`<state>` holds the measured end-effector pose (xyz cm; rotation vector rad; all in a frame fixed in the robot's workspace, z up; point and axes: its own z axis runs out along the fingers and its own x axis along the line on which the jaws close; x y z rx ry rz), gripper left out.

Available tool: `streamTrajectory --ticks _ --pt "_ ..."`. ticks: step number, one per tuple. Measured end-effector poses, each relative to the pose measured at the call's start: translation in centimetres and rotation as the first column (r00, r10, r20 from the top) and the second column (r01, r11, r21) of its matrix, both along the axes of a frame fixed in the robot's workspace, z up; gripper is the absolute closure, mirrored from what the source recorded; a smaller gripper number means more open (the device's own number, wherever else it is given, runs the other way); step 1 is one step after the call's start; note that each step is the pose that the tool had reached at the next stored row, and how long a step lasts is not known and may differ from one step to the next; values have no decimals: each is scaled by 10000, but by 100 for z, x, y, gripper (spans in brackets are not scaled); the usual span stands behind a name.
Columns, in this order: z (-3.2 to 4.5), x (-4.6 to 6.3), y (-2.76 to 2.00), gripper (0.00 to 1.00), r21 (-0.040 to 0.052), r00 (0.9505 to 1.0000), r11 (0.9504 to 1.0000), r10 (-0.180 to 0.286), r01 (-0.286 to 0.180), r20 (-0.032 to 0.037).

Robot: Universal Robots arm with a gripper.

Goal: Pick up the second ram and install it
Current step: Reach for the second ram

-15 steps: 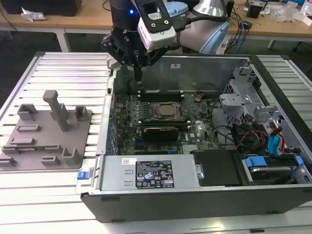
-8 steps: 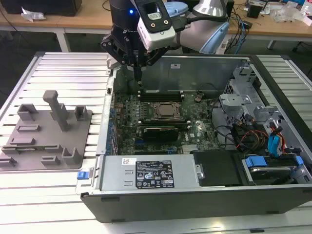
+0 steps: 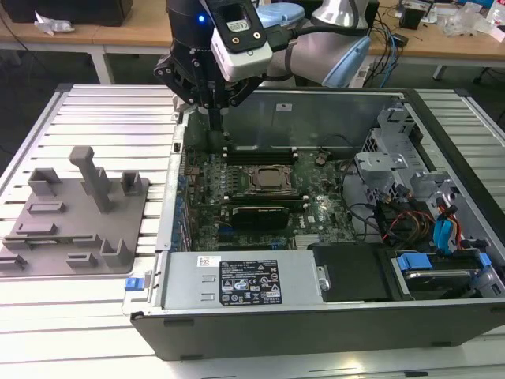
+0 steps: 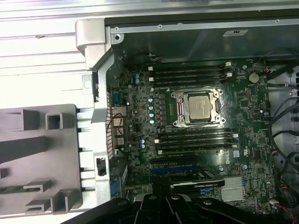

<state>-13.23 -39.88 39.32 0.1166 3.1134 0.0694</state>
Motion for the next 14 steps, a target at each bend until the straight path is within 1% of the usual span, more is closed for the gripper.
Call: streamTrajectory --ticks 14 --pt "0 -110 0 92 0 10000 10000 0 0 6"
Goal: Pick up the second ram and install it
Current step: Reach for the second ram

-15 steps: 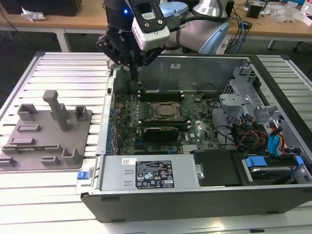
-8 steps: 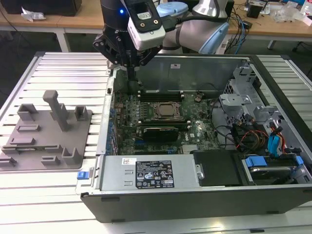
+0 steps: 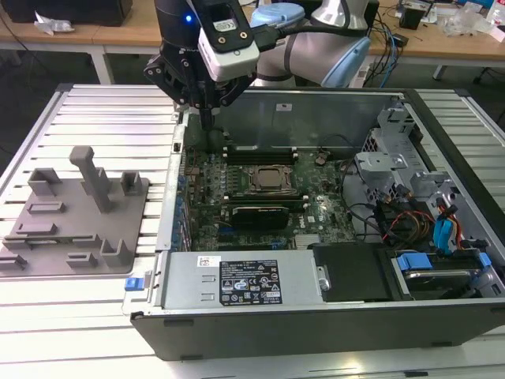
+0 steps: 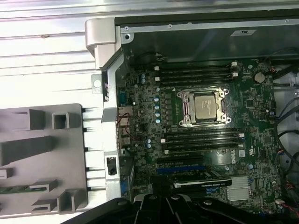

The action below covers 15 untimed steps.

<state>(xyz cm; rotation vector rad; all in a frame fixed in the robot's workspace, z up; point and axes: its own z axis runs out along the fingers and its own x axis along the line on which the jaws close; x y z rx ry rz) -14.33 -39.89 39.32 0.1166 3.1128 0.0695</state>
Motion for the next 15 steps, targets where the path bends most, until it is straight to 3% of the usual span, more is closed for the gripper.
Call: streamTrajectory --ticks 15 --pt "-1 -109 0 92 -1 10000 10000 0 0 -1"
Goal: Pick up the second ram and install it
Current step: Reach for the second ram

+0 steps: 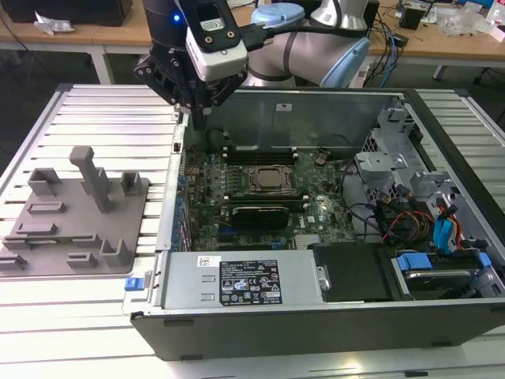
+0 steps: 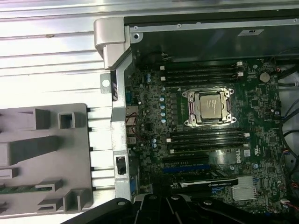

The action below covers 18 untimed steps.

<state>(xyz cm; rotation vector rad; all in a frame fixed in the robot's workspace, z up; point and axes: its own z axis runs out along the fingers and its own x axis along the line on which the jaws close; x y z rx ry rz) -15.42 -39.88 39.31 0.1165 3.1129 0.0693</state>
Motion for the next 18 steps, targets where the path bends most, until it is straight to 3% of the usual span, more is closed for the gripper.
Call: streamTrajectory --ticks 6,18 --pt "-3 -45 0 92 -12 10000 10000 0 0 0" --pt "-3 -257 0 92 -12 10000 10000 0 0 1"
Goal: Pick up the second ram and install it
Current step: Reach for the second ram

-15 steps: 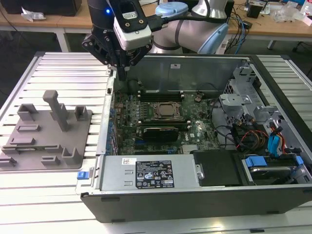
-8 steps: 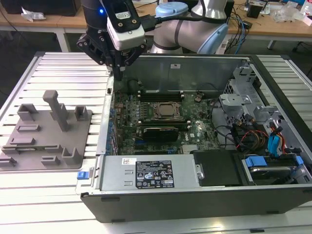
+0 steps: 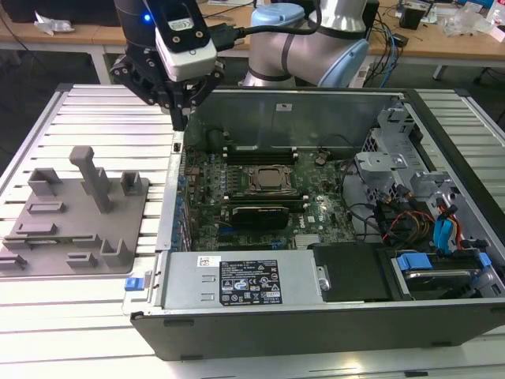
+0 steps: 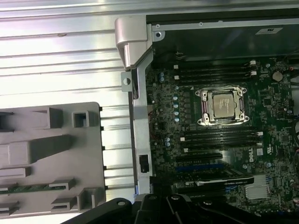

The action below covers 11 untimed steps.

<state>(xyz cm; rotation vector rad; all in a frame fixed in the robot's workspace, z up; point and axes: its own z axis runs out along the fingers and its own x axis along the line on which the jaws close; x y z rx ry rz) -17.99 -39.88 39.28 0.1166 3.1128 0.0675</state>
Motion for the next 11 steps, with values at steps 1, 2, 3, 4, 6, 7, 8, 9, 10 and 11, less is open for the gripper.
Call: streamTrajectory --ticks 1,2,3,4,6,7,8,9,10,11 --pt "0 -16 0 92 0 10000 10000 0 0 0" --pt "0 -26 0 92 0 10000 10000 0 0 0" --pt "0 -44 0 92 0 10000 10000 0 0 0" --pt "0 -54 0 92 0 10000 10000 1 -1 0" --pt "0 -86 0 92 0 10000 10000 1 -1 1" --pt "0 -98 0 92 0 10000 10000 1 -1 1" --pt "0 -109 0 92 0 10000 10000 0 0 1" --pt "0 -130 0 92 0 10000 10000 0 0 1" --pt "0 -157 0 92 0 10000 10000 0 0 2" --pt "0 -177 0 92 0 10000 10000 0 0 3"
